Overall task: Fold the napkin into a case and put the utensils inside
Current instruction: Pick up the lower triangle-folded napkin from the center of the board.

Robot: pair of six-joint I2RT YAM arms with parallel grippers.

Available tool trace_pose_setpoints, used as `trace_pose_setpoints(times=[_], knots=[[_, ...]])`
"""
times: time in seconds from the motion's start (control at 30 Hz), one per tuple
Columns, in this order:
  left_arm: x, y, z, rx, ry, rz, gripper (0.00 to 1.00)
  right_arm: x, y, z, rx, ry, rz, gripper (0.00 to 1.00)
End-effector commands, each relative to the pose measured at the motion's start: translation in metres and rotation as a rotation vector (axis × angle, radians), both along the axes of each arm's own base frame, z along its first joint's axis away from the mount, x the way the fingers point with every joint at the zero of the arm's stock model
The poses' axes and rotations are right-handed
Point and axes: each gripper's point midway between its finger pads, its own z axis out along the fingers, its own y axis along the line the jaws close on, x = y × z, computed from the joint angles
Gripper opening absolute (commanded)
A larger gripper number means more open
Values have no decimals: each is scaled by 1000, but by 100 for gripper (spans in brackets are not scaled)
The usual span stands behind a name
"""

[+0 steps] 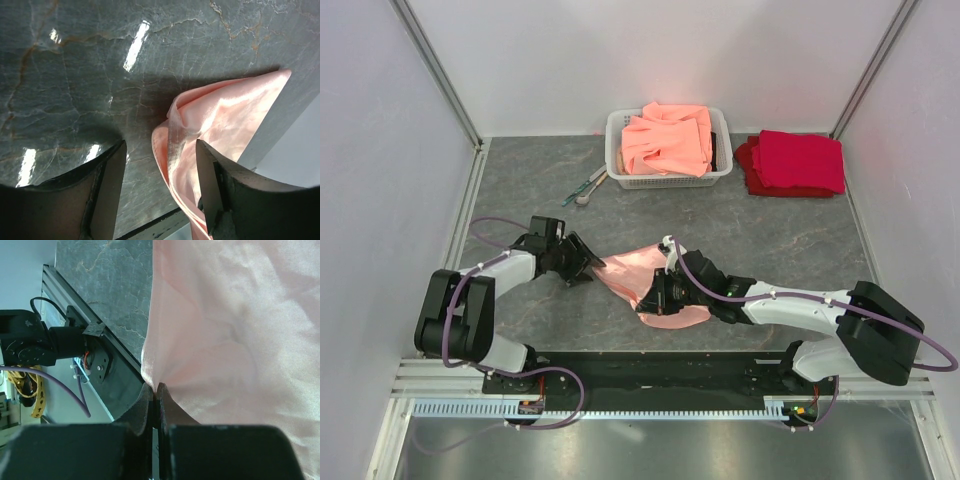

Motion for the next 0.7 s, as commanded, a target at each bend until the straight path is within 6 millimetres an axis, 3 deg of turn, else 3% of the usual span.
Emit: trace_pose_setpoints(times=[0.0, 0.13, 0.17, 0.3, 0.33, 0.47, 0.63, 0.67], knots=[[23, -8, 6, -18, -56, 21, 62, 0, 5, 16, 78, -18, 12, 0], [25, -14, -2, -31, -34, 18, 56, -2, 7, 13, 94, -11, 23, 0], [26, -14, -4, -28, -34, 18, 49, -4, 6, 11, 93, -6, 28, 0], [32, -10, -4, -5, -67, 24, 40, -12, 6, 6, 112, 18, 56, 0], [33, -11, -3, -7, -72, 20, 30, -14, 7, 6, 121, 15, 64, 0], [39, -6, 7, 38, -112, -2, 12, -21, 2, -7, 109, 38, 81, 0], [45, 18, 29, 232, -167, 20, 4, -35, 0, -17, 145, 92, 118, 0], [42, 14, 37, 275, -190, 3, 3, -37, 0, -18, 152, 99, 123, 0]])
